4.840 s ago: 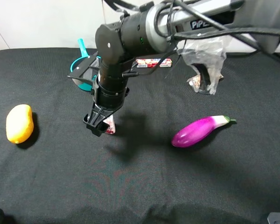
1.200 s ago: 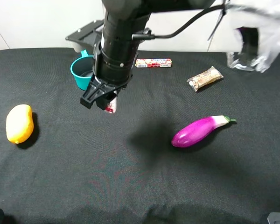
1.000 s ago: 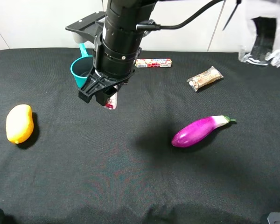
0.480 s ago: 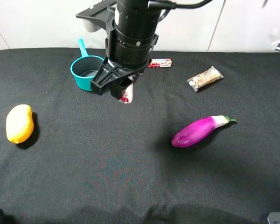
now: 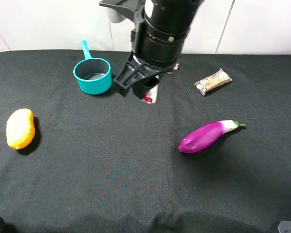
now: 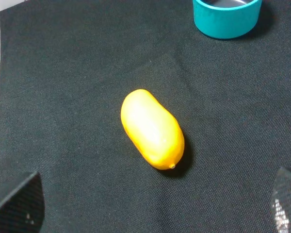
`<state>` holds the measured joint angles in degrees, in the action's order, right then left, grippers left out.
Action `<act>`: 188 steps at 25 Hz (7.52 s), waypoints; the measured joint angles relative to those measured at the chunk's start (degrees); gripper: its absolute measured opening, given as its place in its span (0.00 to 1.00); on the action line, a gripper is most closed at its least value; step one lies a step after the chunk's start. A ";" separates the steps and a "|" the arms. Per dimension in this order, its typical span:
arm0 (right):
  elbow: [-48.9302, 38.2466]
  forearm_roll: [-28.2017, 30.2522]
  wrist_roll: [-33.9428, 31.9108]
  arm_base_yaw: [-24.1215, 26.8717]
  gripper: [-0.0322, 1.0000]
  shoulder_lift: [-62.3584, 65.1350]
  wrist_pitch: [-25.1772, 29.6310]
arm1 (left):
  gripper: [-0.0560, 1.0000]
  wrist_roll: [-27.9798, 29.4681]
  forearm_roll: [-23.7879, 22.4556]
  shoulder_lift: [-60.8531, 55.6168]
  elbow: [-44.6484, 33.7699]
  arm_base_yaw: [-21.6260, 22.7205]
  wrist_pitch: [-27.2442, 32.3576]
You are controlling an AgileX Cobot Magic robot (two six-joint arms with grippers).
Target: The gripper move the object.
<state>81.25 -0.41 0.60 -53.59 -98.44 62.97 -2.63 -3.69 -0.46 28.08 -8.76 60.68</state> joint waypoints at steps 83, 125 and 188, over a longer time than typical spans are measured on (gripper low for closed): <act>-50.52 -0.22 -8.08 38.61 0.34 15.66 -32.04 | 0.99 0.00 0.00 0.00 0.00 0.00 0.00; -56.67 0.41 -11.70 38.61 0.61 10.54 -46.92 | 0.99 0.00 0.00 0.00 0.00 0.00 0.00; -38.17 -2.81 -11.72 38.61 0.70 55.95 6.00 | 0.99 0.00 0.00 0.00 0.00 0.00 0.00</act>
<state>43.08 -3.22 -11.12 -14.98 -42.49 68.97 -2.63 -3.69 -0.46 28.08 -8.76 60.68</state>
